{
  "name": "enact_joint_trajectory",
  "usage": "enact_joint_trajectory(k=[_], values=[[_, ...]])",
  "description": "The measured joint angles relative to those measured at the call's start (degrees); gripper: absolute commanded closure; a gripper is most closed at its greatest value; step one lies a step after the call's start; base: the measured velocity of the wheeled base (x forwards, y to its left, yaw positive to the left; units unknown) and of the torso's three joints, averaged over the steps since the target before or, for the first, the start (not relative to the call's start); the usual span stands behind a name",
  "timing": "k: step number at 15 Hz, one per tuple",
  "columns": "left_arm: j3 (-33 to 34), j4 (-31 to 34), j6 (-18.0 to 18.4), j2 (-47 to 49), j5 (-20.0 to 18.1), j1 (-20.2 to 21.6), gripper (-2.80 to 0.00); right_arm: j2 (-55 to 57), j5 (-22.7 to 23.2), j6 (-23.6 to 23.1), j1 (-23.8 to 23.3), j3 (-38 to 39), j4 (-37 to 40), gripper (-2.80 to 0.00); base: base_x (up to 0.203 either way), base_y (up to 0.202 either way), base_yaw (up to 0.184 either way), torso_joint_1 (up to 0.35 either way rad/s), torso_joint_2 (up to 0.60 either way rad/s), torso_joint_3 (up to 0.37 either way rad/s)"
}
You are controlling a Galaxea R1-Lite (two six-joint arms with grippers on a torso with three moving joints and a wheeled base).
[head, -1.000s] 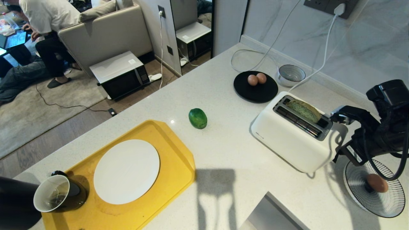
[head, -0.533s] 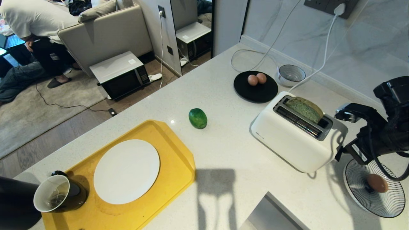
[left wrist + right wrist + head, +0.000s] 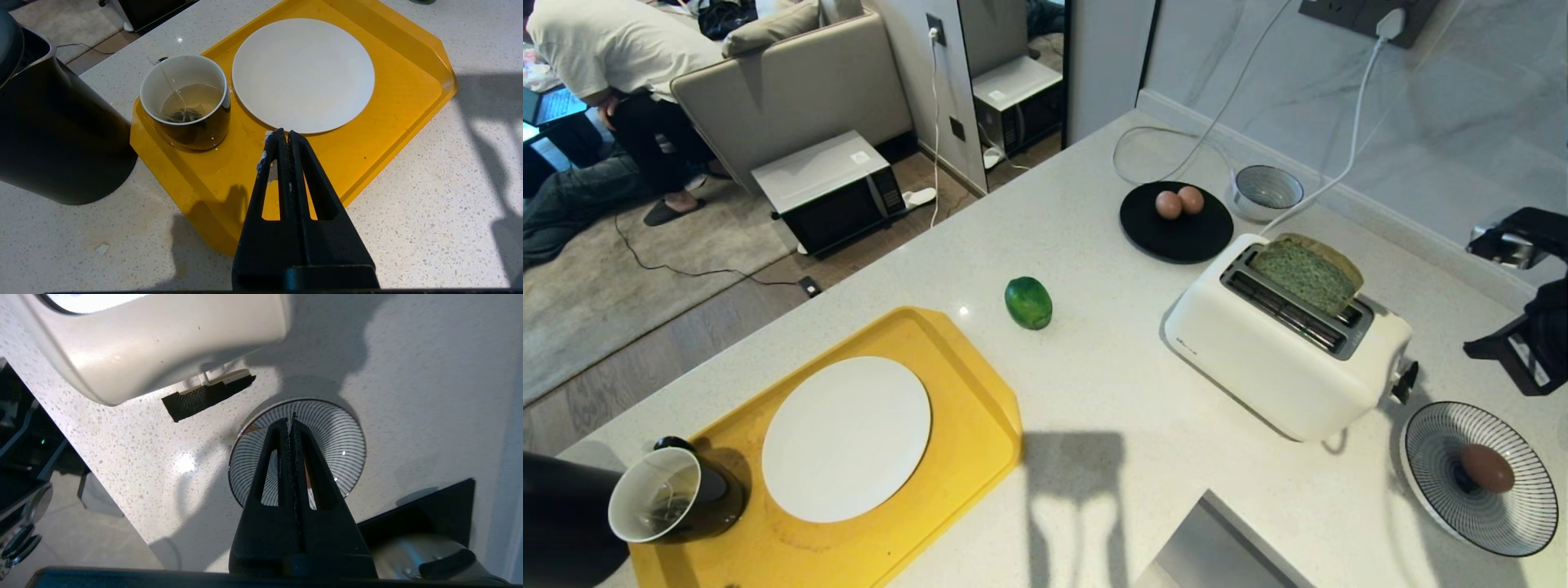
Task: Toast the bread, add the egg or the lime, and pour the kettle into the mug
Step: Put the baked bread on a plate
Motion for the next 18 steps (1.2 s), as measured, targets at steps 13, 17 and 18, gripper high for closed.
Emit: enact_joint_trajectory(k=[13,17,18], values=[[0.0,0.0,0.0,0.0,0.0,0.0,0.0,-10.2,-2.7,12.6,-0.3,-9.9,10.7,0.0,0.0,0.0,0.0,0.0,0.0,0.0],[0.0,0.0,0.0,0.0,0.0,0.0,0.0,-9.5,-2.6,15.0,0.1,-12.4,16.8,0.0,0.0,0.0,0.0,0.0,0.0,0.0],[0.0,0.0,0.0,0.0,0.0,0.0,0.0,-9.1,-2.5,15.0,0.2,-12.8,16.9,0.0,0.0,0.0,0.0,0.0,0.0,0.0]])
